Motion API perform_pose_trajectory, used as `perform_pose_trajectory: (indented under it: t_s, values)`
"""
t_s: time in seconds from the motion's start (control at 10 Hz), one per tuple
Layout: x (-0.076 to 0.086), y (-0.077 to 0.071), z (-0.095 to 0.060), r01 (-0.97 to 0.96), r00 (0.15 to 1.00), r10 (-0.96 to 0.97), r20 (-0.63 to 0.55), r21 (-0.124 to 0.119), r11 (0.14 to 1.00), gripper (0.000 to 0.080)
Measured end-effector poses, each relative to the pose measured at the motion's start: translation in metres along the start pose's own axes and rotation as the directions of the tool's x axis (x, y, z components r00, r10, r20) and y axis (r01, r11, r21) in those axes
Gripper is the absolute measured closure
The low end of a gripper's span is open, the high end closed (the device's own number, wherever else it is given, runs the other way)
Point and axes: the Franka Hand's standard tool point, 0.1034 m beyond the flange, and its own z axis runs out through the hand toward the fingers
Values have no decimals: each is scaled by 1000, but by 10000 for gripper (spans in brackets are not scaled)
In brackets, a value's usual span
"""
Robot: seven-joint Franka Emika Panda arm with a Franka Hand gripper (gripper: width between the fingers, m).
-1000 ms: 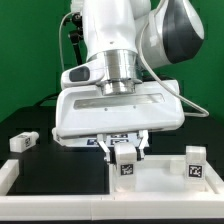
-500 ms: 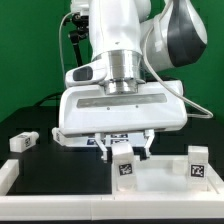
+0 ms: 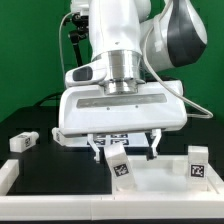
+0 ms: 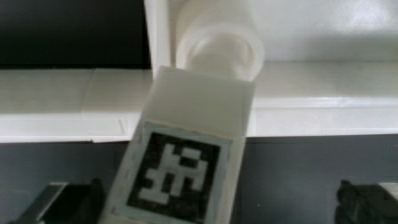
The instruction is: Assemble square table
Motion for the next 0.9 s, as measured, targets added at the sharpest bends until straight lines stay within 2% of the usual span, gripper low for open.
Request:
perform_pose_trajectory:
  t_s: [0.3,0.4,0.5,0.7,0.9]
  values:
    - [0,0,0,-1,1000,1,0,0,1000,150]
    - [0,-1,0,-7,1000,7,9,7,1000,150]
    - [6,-2,-8,-33,998,31,47,39,999,150]
    - [19,5,-21,-36,996,30,85,71,997,150]
    - [25,7,-20,-57,990,44,132,103,993,150]
